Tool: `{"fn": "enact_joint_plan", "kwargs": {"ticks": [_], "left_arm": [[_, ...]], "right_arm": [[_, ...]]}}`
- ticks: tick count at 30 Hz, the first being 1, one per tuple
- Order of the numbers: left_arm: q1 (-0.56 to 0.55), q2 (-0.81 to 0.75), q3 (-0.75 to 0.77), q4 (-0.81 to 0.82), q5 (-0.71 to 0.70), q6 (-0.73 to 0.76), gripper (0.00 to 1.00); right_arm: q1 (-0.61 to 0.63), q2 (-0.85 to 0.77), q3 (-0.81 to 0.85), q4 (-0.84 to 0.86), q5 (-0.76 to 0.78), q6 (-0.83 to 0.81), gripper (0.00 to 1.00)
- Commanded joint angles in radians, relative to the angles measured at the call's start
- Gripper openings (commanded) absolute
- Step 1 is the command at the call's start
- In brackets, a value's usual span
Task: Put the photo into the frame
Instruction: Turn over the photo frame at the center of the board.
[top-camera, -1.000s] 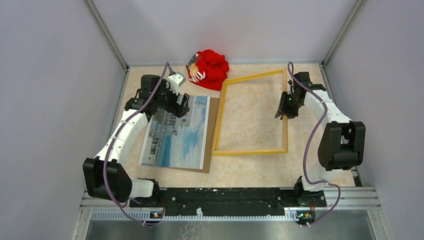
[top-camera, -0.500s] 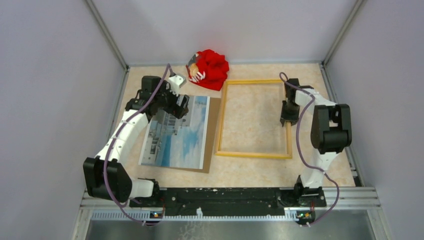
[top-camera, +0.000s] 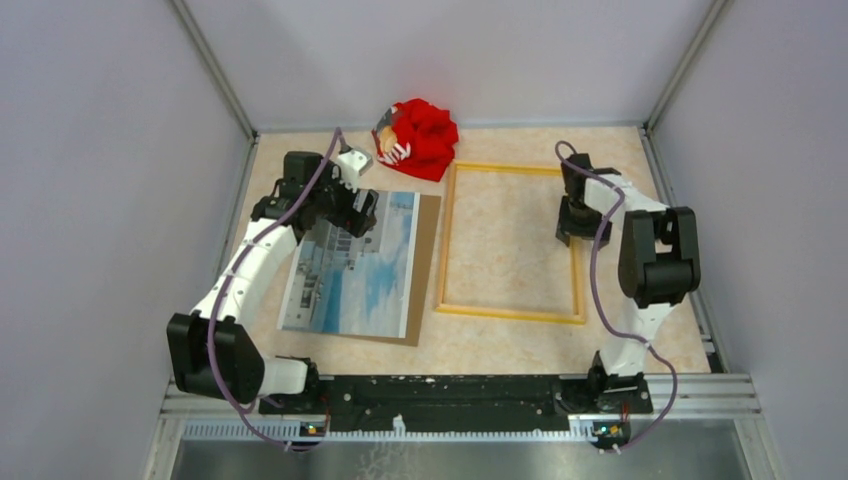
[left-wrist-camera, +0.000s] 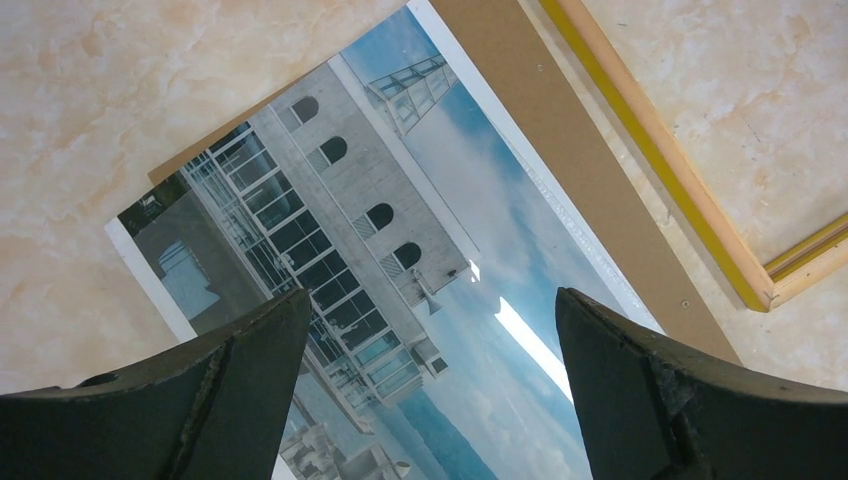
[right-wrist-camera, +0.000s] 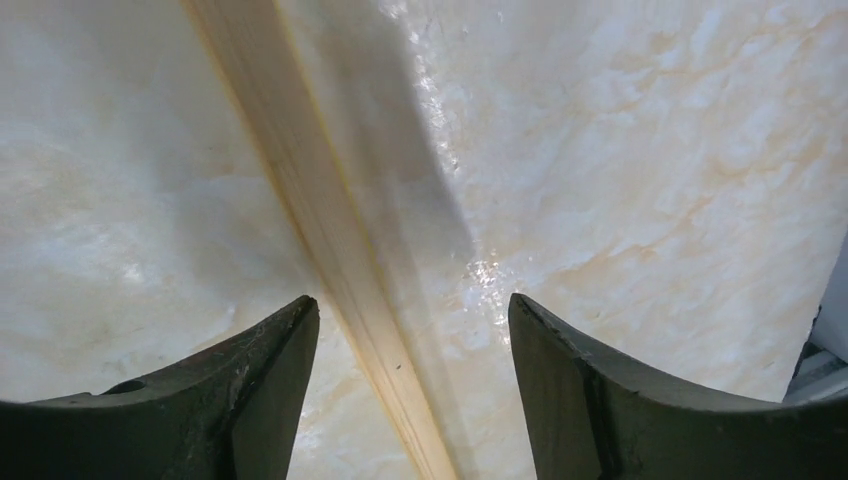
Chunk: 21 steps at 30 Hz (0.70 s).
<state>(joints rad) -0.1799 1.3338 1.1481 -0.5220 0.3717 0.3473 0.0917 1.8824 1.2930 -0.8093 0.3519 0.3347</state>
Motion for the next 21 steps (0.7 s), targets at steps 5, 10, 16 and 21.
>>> {"fn": "enact_joint_plan", "kwargs": {"ticks": [5, 10, 16, 21], "left_arm": [[0.001, 0.054, 0.024, 0.025, -0.096, 0.006, 0.98], [0.041, 0.153, 0.076, -0.039, -0.112, 0.022, 0.98], [0.092, 0.251, 0.142, -0.140, -0.188, 0.003, 0.98], [0.167, 0.274, 0.131, -0.126, -0.170, 0.004, 0.98]], "right_arm": [[0.265, -0.121, 0.220, 0.048, 0.024, 0.084, 0.75], [0.483, 0.009, 0.325, 0.104, -0.067, 0.122, 0.74], [0.613, 0.158, 0.425, 0.125, -0.092, 0.159, 0.68], [0.628, 0.190, 0.382, 0.216, -0.170, 0.187, 0.63]]}}
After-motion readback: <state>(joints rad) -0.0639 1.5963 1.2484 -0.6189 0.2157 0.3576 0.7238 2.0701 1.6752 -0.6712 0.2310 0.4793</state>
